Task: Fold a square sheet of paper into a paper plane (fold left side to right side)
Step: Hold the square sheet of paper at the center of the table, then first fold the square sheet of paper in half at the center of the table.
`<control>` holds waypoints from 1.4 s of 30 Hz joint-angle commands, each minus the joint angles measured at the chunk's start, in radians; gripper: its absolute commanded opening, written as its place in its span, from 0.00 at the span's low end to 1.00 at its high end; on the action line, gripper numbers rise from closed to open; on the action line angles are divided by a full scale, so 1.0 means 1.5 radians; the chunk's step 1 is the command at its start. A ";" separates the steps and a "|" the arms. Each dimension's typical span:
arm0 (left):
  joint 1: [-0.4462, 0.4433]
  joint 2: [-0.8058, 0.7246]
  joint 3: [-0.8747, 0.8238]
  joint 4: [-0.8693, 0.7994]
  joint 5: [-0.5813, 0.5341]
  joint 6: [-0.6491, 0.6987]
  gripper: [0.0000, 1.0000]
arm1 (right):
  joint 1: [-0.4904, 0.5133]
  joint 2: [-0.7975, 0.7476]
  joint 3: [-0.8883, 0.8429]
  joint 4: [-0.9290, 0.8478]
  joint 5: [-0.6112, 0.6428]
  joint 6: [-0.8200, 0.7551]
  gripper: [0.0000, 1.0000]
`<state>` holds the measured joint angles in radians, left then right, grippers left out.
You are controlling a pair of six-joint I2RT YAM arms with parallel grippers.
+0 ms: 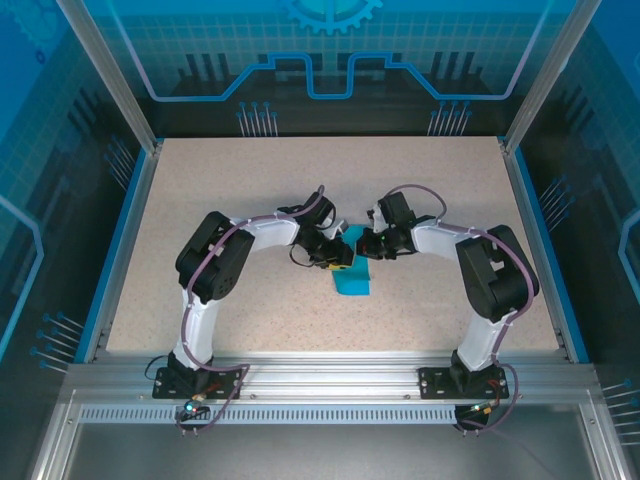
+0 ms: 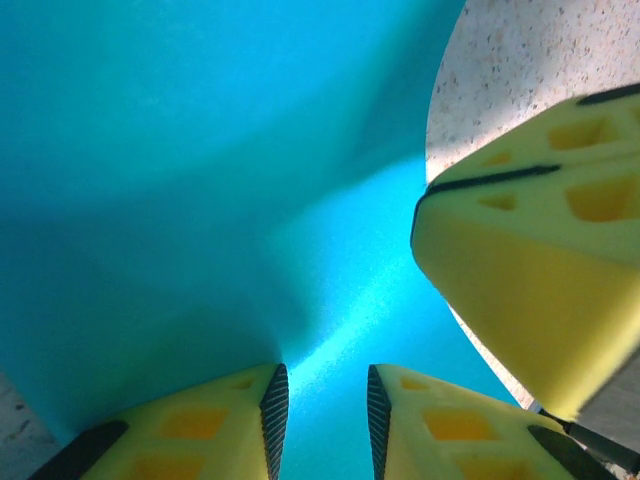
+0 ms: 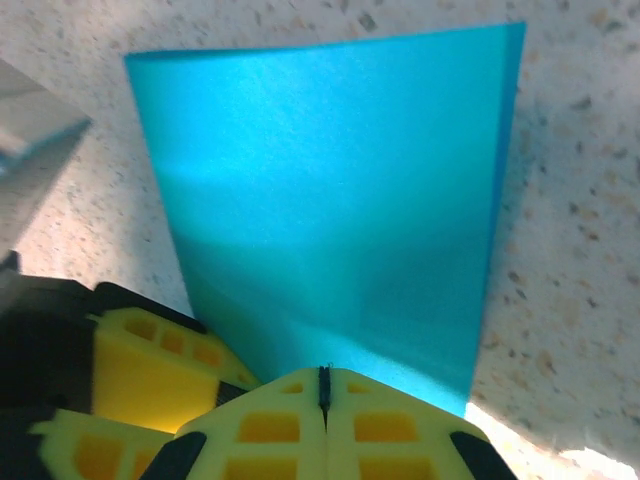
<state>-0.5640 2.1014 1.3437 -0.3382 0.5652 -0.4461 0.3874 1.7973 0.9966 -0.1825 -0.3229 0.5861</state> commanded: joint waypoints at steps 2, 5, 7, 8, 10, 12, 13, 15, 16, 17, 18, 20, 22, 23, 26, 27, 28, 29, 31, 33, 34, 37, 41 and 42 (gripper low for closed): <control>-0.006 0.019 -0.016 -0.045 -0.028 0.000 0.31 | -0.007 0.036 0.036 0.036 -0.023 0.007 0.00; -0.006 0.019 -0.015 -0.045 -0.029 0.000 0.31 | -0.009 0.063 0.053 0.036 -0.023 0.006 0.00; -0.006 0.019 -0.015 -0.045 -0.028 0.002 0.31 | -0.011 0.082 0.066 0.030 -0.025 0.005 0.00; -0.006 0.019 -0.015 -0.045 -0.028 0.001 0.31 | -0.011 0.090 0.074 0.022 -0.025 0.004 0.00; -0.006 0.019 -0.015 -0.047 -0.027 0.003 0.31 | -0.012 0.102 0.084 -0.006 -0.013 0.005 0.00; -0.006 0.016 -0.016 -0.049 -0.026 0.004 0.31 | -0.013 0.110 0.085 -0.025 0.000 0.010 0.00; -0.006 0.015 -0.019 -0.050 -0.024 0.005 0.31 | -0.014 0.114 0.087 -0.039 0.008 0.013 0.00; -0.006 0.009 -0.024 -0.053 -0.022 0.009 0.31 | -0.015 0.122 0.090 -0.064 0.018 0.015 0.00; -0.006 0.005 -0.029 -0.055 -0.020 0.011 0.31 | -0.015 0.125 0.089 -0.072 0.024 0.017 0.00; -0.006 0.001 -0.034 -0.056 -0.018 0.013 0.31 | -0.016 0.128 0.087 -0.078 0.028 0.019 0.00; -0.007 -0.006 -0.041 -0.057 -0.017 0.015 0.31 | -0.018 0.129 0.085 -0.082 0.032 0.021 0.00; -0.007 -0.019 -0.056 -0.058 -0.012 0.018 0.31 | -0.021 0.133 0.082 -0.085 0.036 0.025 0.00; -0.008 -0.032 -0.069 -0.059 -0.003 0.023 0.31 | -0.024 0.136 0.079 -0.088 0.037 0.028 0.00; -0.009 -0.036 -0.074 -0.061 0.001 0.027 0.31 | -0.026 0.137 0.078 -0.088 0.038 0.029 0.00; -0.013 -0.053 -0.089 -0.070 0.018 0.042 0.31 | -0.028 0.140 0.079 -0.092 0.040 0.030 0.00; -0.016 -0.059 -0.093 -0.071 0.025 0.047 0.31 | -0.029 0.140 0.080 -0.094 0.041 0.030 0.00; -0.018 -0.064 -0.099 -0.072 0.034 0.052 0.32 | -0.030 0.142 0.080 -0.095 0.042 0.029 0.00; -0.020 -0.069 -0.102 -0.074 0.041 0.055 0.32 | -0.029 0.141 0.081 -0.097 0.044 0.029 0.00; -0.026 -0.076 -0.108 -0.081 0.053 0.065 0.32 | -0.029 0.143 0.081 -0.098 0.044 0.029 0.00; -0.032 -0.082 -0.114 -0.093 0.058 0.074 0.32 | -0.030 0.144 0.080 -0.100 0.046 0.029 0.00; -0.033 -0.086 -0.118 -0.098 0.062 0.079 0.32 | -0.030 0.145 0.080 -0.100 0.045 0.029 0.00; -0.036 -0.098 -0.131 -0.110 0.069 0.088 0.32 | -0.030 0.145 0.080 -0.103 0.048 0.027 0.00; -0.044 -0.111 -0.148 -0.116 0.079 0.092 0.32 | -0.031 0.146 0.080 -0.104 0.050 0.028 0.00; -0.046 -0.114 -0.153 -0.116 0.079 0.092 0.32 | -0.031 0.146 0.080 -0.104 0.049 0.028 0.00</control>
<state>-0.6128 1.9659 1.1488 -0.4290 0.6376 -0.3359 0.3664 1.9568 1.1347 -0.2352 -0.3527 0.6250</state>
